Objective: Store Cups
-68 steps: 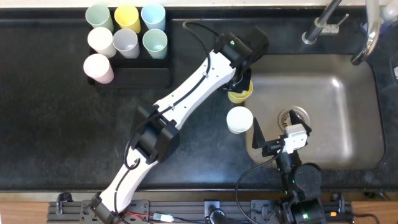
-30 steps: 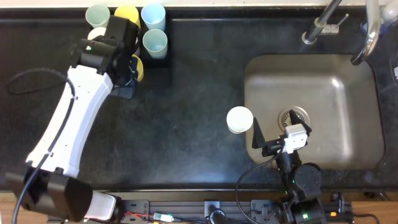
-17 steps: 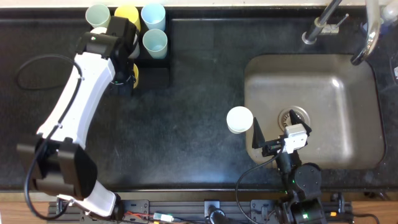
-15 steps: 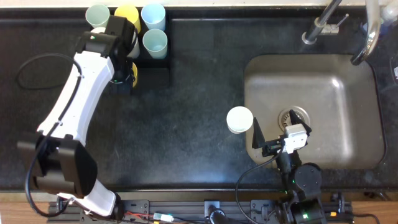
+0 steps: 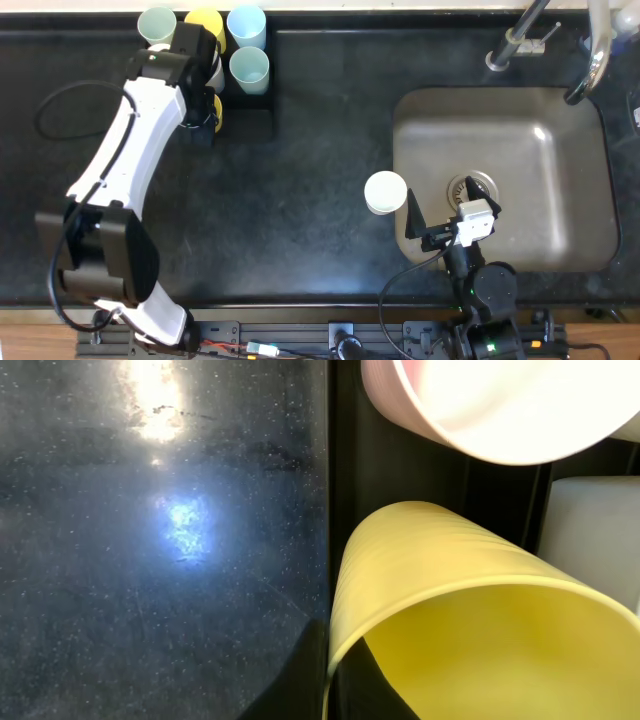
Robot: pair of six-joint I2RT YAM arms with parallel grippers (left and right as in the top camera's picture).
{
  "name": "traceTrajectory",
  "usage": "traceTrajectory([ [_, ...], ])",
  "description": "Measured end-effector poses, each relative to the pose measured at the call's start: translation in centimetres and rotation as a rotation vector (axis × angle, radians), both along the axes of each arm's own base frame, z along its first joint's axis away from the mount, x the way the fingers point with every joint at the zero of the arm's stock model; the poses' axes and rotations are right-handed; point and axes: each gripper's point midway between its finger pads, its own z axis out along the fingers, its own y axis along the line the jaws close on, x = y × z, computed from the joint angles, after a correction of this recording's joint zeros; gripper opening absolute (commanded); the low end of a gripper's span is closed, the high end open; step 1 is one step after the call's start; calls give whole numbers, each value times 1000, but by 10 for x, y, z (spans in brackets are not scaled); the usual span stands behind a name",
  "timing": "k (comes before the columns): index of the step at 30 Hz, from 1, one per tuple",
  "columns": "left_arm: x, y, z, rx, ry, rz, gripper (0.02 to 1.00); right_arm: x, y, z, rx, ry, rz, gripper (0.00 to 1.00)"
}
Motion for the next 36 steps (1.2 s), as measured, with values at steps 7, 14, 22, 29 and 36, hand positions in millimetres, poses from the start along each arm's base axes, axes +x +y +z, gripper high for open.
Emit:
traceTrajectory([
  [7, 10, 2, -9, -1, -13, 5, 36, 0, 0, 0, 0, 1, 0, 998],
  [14, 11, 7, -22, 4, 19, 14, 36, 0, 0, 0, 0, 0, 0, 998],
  [22, 11, 7, -23, 4, 19, 14, 64, 0, 0, 0, 0, 0, -1, 998],
  [29, 12, 7, -22, 3, 16, 15, 93, 0, 0, 0, 0, 0, 0, 996],
  [36, 12, 11, -23, 4, 19, 14, 294, 0, 0, 0, 0, 0, 0, 996],
])
